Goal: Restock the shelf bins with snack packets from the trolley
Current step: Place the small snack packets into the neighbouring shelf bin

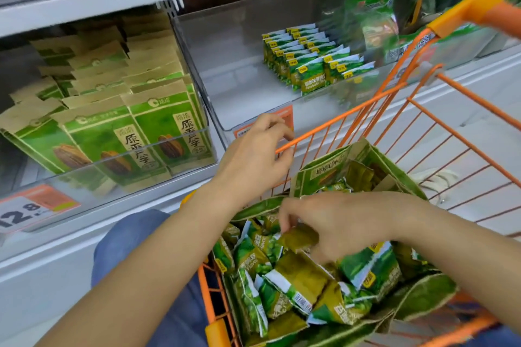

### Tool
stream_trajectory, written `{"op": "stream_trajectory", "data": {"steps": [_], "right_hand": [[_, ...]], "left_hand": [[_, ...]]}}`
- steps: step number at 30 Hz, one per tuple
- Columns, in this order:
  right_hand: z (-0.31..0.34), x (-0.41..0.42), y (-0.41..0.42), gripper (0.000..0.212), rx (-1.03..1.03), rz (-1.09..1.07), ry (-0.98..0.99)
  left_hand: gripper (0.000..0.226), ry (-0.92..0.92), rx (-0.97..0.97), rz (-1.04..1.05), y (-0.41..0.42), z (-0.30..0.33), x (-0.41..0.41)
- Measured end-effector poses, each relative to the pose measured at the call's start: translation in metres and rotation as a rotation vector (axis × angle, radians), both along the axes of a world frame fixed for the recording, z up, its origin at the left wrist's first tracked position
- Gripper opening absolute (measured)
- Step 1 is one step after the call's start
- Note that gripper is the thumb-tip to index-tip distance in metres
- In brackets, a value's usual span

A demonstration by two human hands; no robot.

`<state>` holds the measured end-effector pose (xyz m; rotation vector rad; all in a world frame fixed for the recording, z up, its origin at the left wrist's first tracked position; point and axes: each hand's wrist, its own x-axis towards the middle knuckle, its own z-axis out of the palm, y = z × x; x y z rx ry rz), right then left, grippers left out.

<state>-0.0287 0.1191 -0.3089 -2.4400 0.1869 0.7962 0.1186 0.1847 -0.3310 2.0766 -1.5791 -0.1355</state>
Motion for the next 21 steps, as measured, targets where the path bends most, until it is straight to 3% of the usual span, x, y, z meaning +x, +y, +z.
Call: {"op": "stream_trajectory", "data": {"steps": [3, 6, 9, 11, 14, 17, 21], "right_hand": [[0.007, 0.002, -0.028, 0.035, 0.235, -0.29, -0.099], [0.021, 0.0, -0.052, 0.028, 0.511, -0.532, -0.251], [0.025, -0.003, -0.059, 0.022, 0.636, -0.649, -0.424], [0.022, -0.001, -0.059, 0.025, 0.653, -0.712, -0.524], [0.021, 0.004, -0.055, 0.03, 0.639, -0.817, -0.63], [0.021, 0.003, -0.052, 0.029, 0.665, -0.841, -0.667], [0.02, 0.001, -0.054, 0.019, 0.609, -0.81, -0.689]], "left_hand": [[0.025, 0.147, -0.105, 0.002, 0.001, 0.001, 0.005], [0.02, 0.472, -0.261, 0.043, 0.005, 0.01, 0.004], [0.027, 0.754, -0.319, 0.033, 0.009, 0.017, 0.002], [0.033, 0.694, -0.279, -0.042, 0.011, 0.016, 0.001], [0.018, 0.553, -0.258, -0.049, 0.011, 0.014, -0.001], [0.014, 0.602, -0.332, 0.034, 0.011, 0.015, -0.002], [0.027, 0.66, -0.34, 0.091, 0.008, 0.016, 0.001]]}}
